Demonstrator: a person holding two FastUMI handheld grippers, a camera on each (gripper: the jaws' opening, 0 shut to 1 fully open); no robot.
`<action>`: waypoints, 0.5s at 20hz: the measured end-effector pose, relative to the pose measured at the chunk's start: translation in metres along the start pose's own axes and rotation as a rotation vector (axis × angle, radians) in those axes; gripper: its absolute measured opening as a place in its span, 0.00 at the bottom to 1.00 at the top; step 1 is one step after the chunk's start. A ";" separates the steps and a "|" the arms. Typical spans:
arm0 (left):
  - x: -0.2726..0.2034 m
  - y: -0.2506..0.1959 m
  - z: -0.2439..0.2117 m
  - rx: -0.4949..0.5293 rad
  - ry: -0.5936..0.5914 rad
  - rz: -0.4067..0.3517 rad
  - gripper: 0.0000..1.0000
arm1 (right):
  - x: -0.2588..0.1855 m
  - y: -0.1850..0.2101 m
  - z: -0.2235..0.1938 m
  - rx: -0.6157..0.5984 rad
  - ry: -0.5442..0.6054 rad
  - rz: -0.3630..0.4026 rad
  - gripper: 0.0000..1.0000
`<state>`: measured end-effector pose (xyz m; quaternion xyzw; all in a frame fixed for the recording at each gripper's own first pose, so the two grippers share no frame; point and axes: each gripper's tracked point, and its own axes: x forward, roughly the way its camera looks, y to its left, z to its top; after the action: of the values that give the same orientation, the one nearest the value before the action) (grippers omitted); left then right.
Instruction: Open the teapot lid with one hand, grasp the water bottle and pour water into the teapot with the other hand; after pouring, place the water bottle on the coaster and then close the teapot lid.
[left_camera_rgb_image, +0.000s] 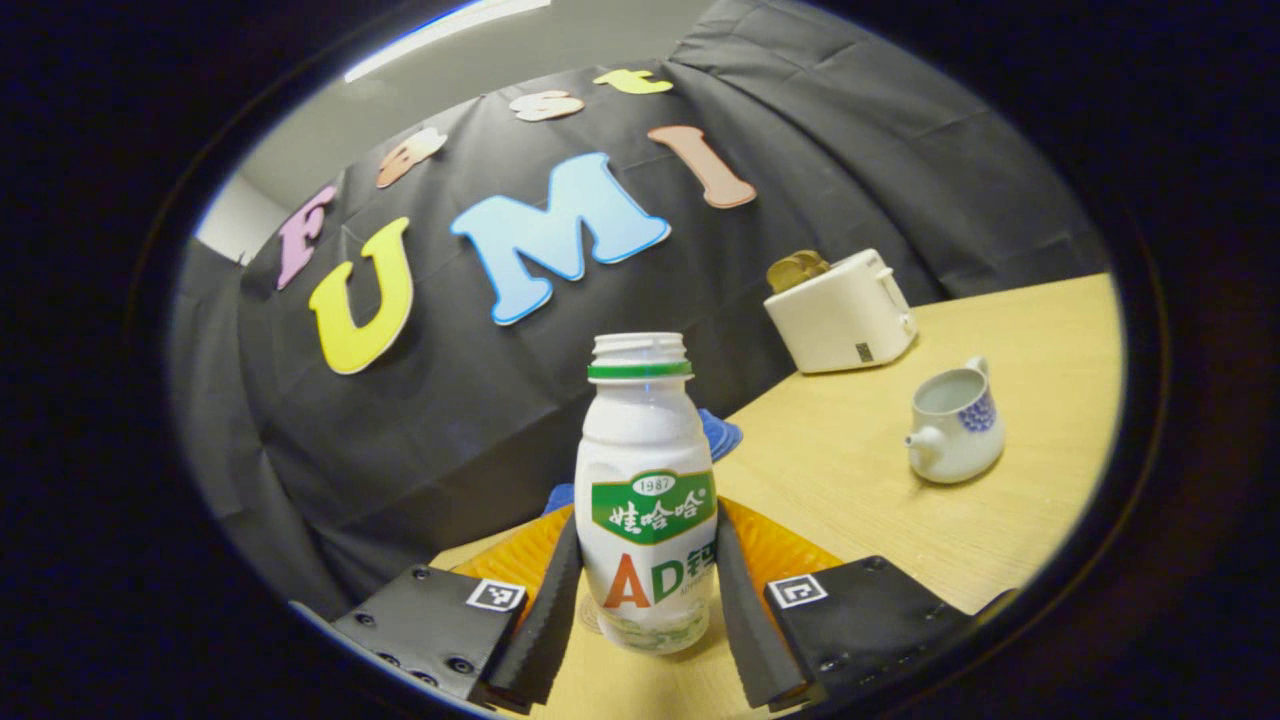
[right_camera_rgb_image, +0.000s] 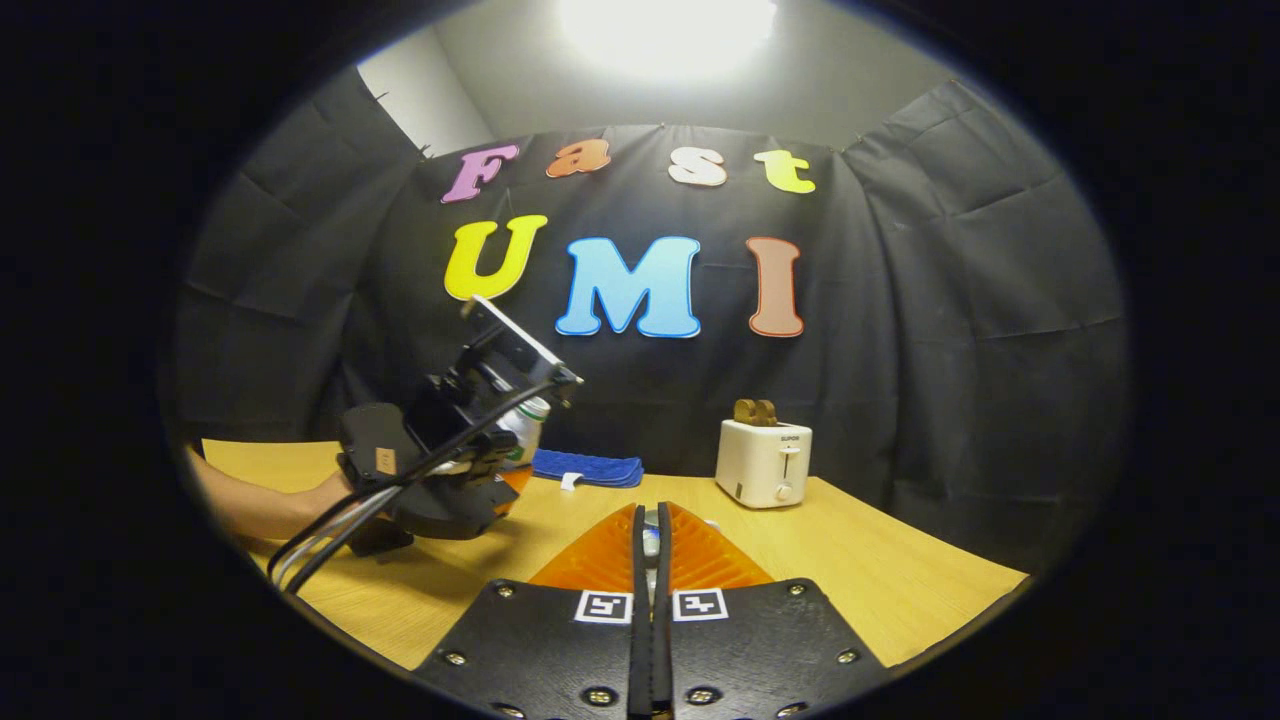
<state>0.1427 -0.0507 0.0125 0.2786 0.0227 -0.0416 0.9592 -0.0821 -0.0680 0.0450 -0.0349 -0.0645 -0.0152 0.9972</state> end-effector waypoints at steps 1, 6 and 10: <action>0.002 -0.004 0.002 0.037 -0.001 -0.011 0.77 | -0.005 0.000 -0.003 -0.006 0.005 0.008 0.00; 0.013 -0.026 0.010 0.252 0.001 -0.031 0.75 | -0.026 -0.002 -0.013 -0.010 0.014 0.027 0.00; 0.019 -0.049 0.011 0.371 0.023 -0.067 0.77 | -0.038 -0.009 -0.011 -0.022 -0.004 0.010 0.00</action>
<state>0.1575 -0.0986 -0.0056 0.4503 0.0347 -0.0738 0.8892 -0.1188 -0.0764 0.0294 -0.0463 -0.0662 -0.0110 0.9967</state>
